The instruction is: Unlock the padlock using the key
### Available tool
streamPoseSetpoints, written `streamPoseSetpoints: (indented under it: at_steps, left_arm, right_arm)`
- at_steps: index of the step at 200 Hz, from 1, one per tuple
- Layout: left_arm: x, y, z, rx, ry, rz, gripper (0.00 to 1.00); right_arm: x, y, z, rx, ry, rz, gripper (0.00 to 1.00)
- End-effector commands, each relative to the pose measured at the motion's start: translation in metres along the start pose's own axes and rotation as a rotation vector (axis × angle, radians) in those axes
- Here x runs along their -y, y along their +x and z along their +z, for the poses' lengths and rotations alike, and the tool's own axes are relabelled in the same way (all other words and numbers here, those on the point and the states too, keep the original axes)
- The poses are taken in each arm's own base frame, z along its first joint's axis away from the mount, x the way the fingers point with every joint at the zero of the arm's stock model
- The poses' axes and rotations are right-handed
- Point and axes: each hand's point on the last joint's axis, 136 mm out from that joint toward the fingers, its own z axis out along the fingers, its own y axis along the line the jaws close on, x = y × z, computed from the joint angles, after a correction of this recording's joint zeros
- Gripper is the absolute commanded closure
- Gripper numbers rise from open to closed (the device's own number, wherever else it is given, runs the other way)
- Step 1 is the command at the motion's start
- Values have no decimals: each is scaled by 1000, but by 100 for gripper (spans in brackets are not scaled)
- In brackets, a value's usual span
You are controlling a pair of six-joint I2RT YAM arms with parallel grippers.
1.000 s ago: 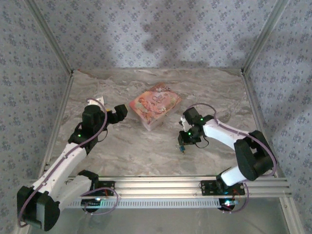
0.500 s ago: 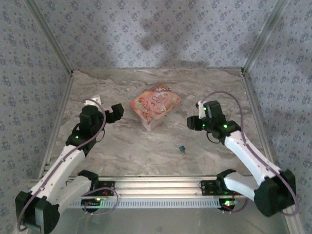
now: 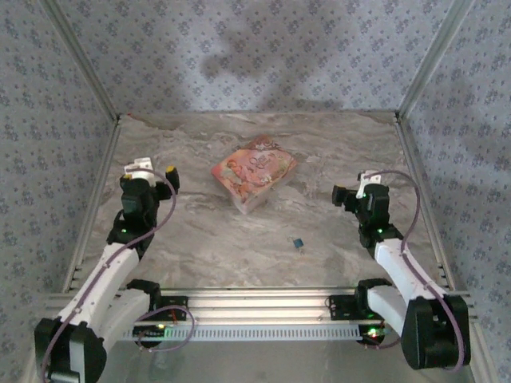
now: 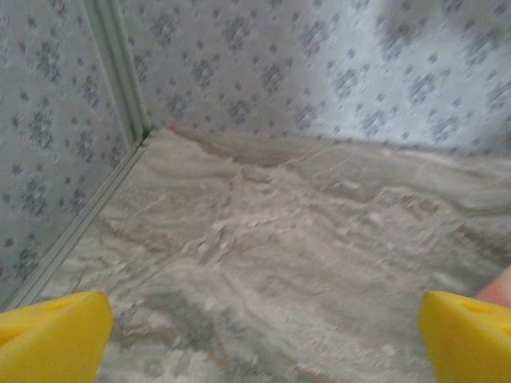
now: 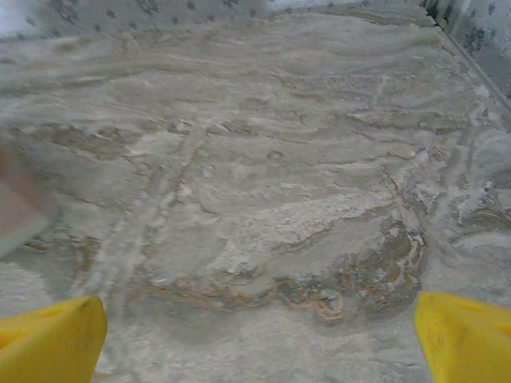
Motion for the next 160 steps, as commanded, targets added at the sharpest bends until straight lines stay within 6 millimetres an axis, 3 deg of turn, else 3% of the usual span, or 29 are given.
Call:
streamPoseSetpoints:
  at_steps: [1,31,56,108,160]
  left_arm:
    - [-15,15,9,-3,-60,19,2]
    - [-26,46,20,-65,-82,23,2]
    - [-30,58,25,-81,-83,26,2]
    - [-28,69,36,-78,-43,46,2]
    - [-17,73,45,-51,29,76,2]
  right_arm:
    - [9,-14,12,88,37,-46,0]
    - [9,0,28,96,18,-47,0]
    - [5,3,39,86,-10,-65,0]
    - [-2,-4,51,151,-53,-146,0]
    - [2,17,72,101,-63,-126,0]
